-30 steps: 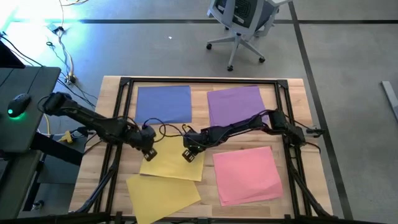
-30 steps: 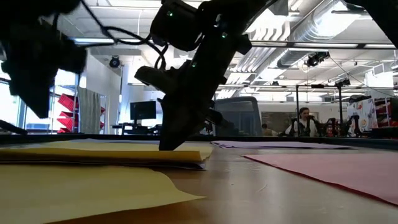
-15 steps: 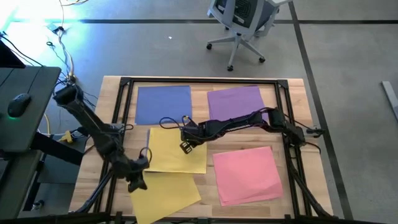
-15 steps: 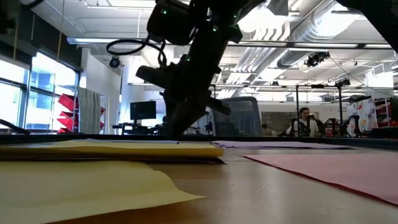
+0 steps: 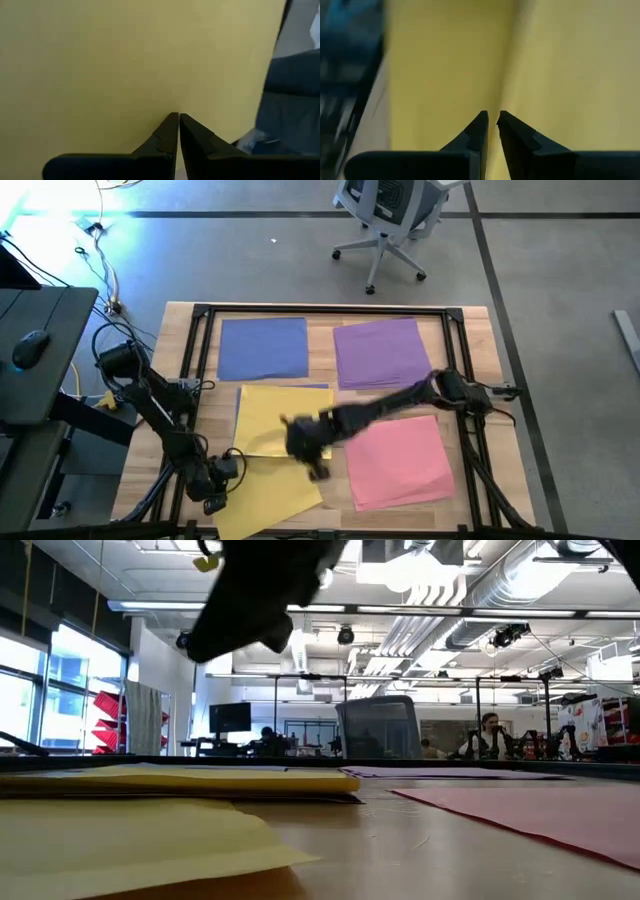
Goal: Organize paper
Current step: Stack the yellow paper on the bottom left yellow paper
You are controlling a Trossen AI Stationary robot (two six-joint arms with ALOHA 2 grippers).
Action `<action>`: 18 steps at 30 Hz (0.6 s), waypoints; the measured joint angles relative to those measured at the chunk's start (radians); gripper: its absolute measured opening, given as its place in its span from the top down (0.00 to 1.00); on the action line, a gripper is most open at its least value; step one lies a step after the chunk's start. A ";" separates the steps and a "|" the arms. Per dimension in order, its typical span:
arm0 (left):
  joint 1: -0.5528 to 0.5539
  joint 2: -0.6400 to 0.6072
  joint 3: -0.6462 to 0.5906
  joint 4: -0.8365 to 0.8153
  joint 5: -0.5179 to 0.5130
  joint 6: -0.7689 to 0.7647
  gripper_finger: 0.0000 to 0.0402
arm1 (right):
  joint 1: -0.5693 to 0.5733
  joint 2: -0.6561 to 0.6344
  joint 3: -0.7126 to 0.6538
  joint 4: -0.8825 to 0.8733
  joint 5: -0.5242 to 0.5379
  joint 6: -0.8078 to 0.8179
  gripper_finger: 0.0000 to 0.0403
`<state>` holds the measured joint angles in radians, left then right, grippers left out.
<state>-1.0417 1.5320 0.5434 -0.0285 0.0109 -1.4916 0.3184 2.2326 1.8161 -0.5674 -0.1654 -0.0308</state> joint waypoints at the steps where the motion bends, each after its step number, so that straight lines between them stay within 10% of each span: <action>1: 0.000 0.003 0.007 -0.036 -0.001 0.000 1.00 | 0.020 0.000 -0.032 0.046 -0.002 -0.015 0.92; 18: 0.093 -0.008 0.087 -0.431 -0.039 0.046 1.00 | 0.064 0.008 -0.354 0.492 0.083 0.135 0.96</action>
<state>-0.9483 1.5242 0.6305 -0.4594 -0.0277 -1.4458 0.3824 2.2410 1.4618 -0.0749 -0.0828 0.1047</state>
